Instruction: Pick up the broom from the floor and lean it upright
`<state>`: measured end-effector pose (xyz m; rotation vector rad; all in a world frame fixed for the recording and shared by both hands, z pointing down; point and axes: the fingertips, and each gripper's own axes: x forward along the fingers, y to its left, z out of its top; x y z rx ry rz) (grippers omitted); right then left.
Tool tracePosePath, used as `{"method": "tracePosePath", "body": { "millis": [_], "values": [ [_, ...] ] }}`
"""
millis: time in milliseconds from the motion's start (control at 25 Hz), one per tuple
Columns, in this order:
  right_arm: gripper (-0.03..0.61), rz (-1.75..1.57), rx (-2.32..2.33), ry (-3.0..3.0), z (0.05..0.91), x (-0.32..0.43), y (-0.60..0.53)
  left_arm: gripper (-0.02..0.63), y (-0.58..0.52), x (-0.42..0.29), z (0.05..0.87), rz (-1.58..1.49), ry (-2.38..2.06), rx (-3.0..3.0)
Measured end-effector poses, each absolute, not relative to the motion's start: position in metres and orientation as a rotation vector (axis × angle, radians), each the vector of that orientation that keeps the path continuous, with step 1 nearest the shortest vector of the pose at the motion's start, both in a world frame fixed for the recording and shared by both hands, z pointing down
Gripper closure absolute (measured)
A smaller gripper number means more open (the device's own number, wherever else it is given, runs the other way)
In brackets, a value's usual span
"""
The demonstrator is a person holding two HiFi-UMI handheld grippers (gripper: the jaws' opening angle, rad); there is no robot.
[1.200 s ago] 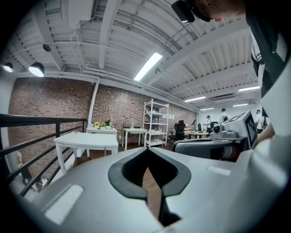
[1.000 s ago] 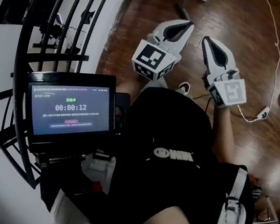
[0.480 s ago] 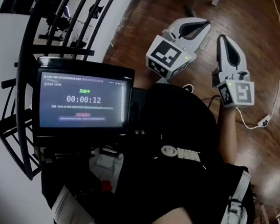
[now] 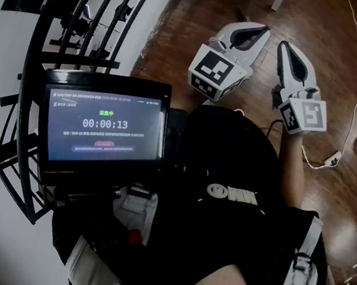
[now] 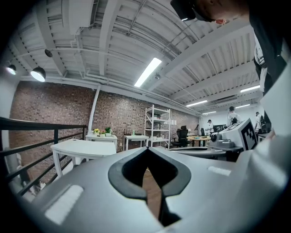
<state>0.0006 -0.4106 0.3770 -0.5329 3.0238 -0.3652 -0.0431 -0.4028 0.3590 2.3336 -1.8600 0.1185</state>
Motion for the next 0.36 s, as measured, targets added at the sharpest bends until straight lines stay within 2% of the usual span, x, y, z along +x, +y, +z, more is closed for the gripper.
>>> {"method": "tracePosePath", "body": {
  "millis": [360],
  "values": [
    [0.577, -0.359, -0.496, 3.024, 0.375, -0.011, -0.412, 0.597, -0.404, -0.049, 0.358, 0.147, -1.906, 2.343]
  ]
}}
